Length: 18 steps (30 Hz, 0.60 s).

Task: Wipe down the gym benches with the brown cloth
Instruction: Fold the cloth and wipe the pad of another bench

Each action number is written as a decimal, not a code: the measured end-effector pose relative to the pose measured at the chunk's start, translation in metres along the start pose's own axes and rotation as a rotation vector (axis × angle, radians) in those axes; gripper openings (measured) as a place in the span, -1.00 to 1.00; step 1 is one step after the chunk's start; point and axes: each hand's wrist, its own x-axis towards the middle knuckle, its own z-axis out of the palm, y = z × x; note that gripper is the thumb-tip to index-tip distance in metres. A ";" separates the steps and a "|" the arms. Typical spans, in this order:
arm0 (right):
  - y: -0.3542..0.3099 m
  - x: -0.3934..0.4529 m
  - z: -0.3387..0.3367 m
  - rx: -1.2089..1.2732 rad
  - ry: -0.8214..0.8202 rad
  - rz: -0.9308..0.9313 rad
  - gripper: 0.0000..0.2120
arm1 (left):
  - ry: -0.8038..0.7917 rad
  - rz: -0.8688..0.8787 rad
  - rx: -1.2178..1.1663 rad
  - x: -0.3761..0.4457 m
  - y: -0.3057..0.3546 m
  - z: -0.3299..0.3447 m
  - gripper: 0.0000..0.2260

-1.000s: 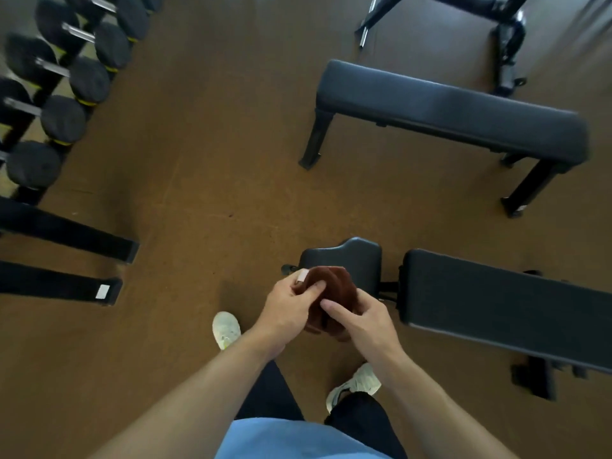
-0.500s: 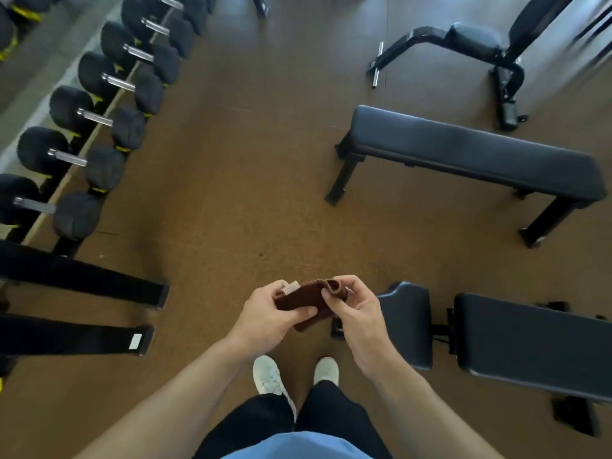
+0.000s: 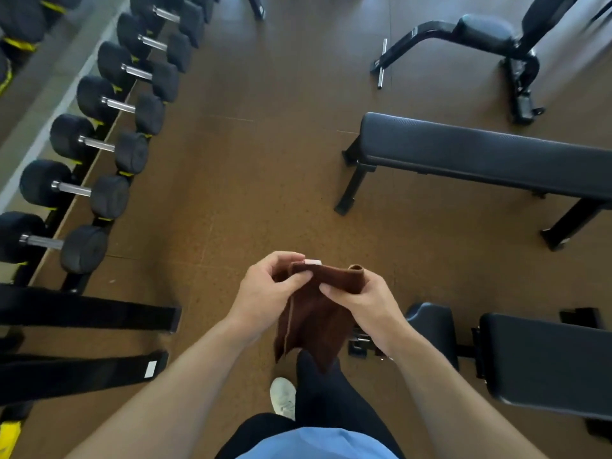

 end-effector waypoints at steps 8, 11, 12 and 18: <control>-0.057 0.114 -0.052 0.215 0.160 -0.068 -0.84 | -0.079 -0.243 -0.050 0.131 0.034 0.030 -0.11; -0.094 0.162 -0.089 0.101 0.053 -0.072 -0.89 | -0.243 -0.238 0.034 0.193 0.075 0.047 0.15; -0.107 0.175 -0.102 0.074 0.017 -0.065 -0.90 | -0.299 -0.236 0.080 0.213 0.090 0.053 0.19; -0.179 0.250 -0.181 -0.014 -0.066 -0.006 -0.86 | -0.546 -0.140 0.218 0.320 0.177 0.091 -0.62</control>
